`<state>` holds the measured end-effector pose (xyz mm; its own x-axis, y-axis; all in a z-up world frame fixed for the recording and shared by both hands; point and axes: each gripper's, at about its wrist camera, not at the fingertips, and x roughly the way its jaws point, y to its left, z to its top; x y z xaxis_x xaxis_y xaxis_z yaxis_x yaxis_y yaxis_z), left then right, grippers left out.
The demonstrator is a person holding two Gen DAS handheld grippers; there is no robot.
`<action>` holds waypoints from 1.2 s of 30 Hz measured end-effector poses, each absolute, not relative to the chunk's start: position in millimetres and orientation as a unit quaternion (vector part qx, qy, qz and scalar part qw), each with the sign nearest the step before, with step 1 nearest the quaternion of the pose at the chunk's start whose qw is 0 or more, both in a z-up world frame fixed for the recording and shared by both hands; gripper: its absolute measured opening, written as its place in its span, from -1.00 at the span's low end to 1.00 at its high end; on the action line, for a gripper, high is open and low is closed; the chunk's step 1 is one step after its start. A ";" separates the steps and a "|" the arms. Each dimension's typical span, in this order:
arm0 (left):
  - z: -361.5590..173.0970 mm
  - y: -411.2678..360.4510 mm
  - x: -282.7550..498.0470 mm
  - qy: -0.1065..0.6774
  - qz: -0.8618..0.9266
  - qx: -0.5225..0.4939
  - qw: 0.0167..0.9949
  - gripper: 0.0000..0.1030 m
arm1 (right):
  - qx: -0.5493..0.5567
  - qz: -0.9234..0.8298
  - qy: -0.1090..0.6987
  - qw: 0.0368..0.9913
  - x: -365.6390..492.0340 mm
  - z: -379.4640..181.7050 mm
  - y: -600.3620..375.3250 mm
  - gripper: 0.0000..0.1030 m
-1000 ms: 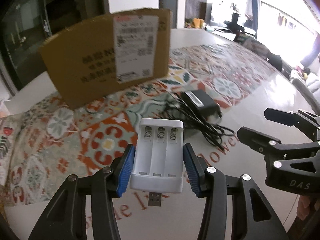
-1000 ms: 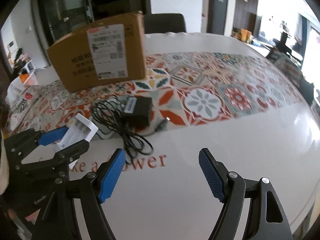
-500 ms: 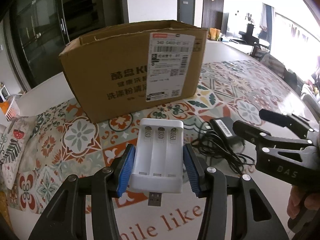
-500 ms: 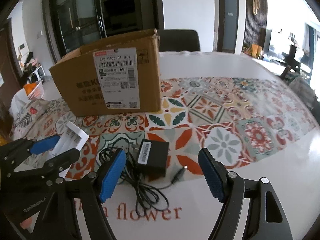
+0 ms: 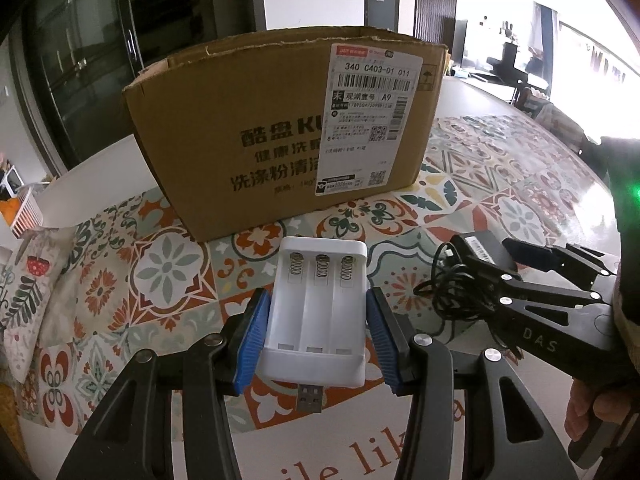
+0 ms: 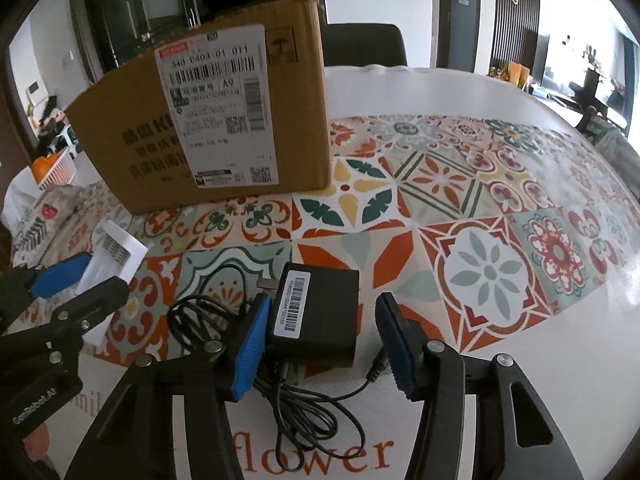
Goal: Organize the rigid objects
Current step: 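Grasp the black power adapter with cable with the right tool, then carry the charger with the left tool while the right tool carries the black adapter to the box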
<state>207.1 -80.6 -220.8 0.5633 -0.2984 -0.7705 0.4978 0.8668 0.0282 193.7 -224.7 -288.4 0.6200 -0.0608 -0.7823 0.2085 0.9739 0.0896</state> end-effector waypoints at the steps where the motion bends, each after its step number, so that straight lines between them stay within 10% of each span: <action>1: -221.1 -80.3 207.4 0.409 -0.227 0.120 0.876 -0.06 | 0.086 -0.074 0.431 0.895 194.3 -289.2 -224.7 -0.13; 36: -93.2 -64.5 185.0 0.331 -0.197 0.063 0.921 -0.06 | 0.040 -0.039 0.328 0.943 172.0 -151.8 -212.6 -0.18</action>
